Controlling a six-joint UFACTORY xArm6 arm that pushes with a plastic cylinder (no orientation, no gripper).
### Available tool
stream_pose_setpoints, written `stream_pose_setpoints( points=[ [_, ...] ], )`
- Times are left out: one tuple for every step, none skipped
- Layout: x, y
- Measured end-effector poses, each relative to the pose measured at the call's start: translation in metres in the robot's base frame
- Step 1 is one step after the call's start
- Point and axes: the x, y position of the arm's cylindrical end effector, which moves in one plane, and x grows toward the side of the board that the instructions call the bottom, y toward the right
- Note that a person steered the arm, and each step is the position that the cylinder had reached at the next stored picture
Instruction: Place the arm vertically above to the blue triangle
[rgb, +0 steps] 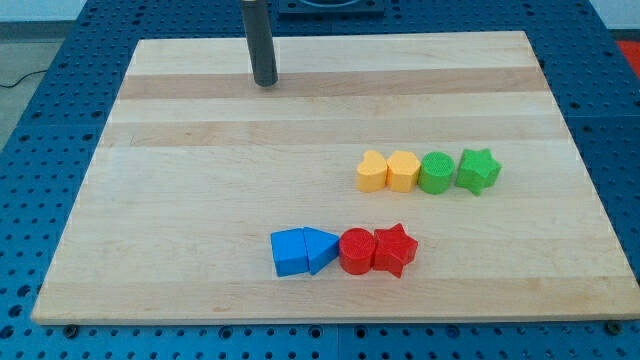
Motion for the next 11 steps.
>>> stream_pose_setpoints(
  points=[
    [0.026, 0.0],
    [0.08, 0.0],
    [0.101, 0.007],
    [0.102, 0.031],
    [0.107, 0.058],
    [0.117, 0.081],
    [0.128, 0.087],
    [0.134, 0.1],
    [0.134, 0.095],
    [0.156, 0.048],
    [0.176, 0.002]
  ],
)
